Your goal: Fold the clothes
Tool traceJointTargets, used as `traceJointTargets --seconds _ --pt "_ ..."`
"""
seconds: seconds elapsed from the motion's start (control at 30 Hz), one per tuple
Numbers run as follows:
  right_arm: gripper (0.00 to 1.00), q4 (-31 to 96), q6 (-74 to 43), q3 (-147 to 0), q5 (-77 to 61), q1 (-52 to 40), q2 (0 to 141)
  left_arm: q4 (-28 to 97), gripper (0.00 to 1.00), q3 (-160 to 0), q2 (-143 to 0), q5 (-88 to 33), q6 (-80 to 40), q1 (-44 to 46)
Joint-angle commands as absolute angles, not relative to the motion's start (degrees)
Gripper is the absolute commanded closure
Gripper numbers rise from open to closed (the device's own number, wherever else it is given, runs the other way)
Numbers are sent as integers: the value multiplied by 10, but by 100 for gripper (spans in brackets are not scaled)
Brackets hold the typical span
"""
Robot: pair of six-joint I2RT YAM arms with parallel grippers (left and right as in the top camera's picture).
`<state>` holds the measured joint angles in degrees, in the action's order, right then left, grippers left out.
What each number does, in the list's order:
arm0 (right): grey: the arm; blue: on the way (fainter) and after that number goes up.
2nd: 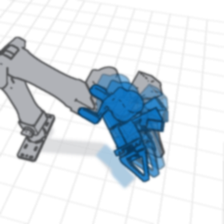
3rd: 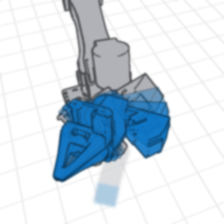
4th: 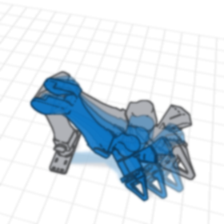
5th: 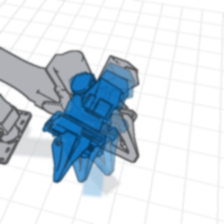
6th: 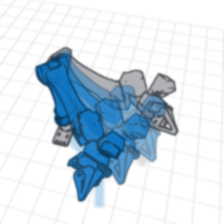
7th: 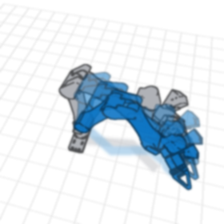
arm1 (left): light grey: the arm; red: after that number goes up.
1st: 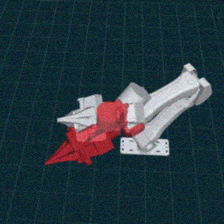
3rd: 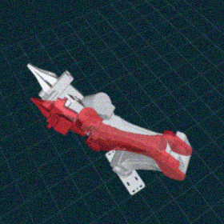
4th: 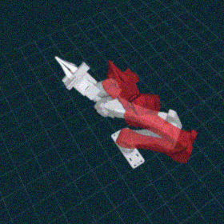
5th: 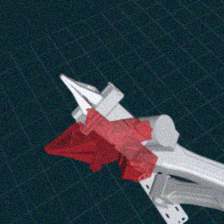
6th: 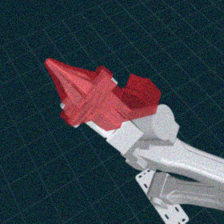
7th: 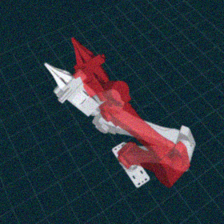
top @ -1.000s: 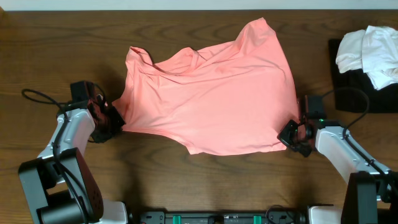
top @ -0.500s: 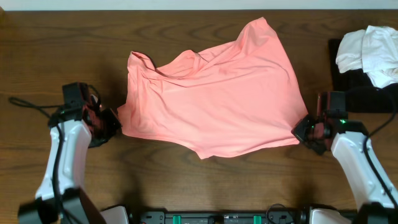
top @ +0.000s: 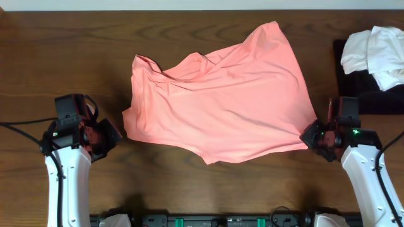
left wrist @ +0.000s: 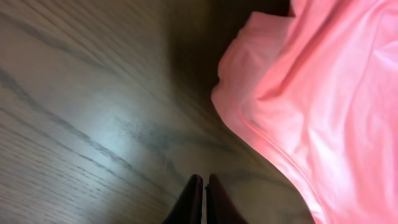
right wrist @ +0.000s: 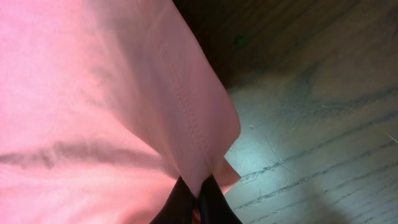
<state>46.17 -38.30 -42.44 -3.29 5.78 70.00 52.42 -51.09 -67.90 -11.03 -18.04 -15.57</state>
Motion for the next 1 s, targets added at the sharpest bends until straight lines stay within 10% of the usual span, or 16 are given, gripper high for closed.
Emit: traceJointTargets --seconds 0.0,0.77,0.97 --pt "99 460 -370 -434 -24 62 694 516 94 -496 -684 -202 -157 -136" --pt "99 461 -272 -434 -41 60 694 404 93 -478 -818 -51 43 286" --pt "99 461 -269 -434 -41 60 697 403 65 -478 -831 -85 69 324"
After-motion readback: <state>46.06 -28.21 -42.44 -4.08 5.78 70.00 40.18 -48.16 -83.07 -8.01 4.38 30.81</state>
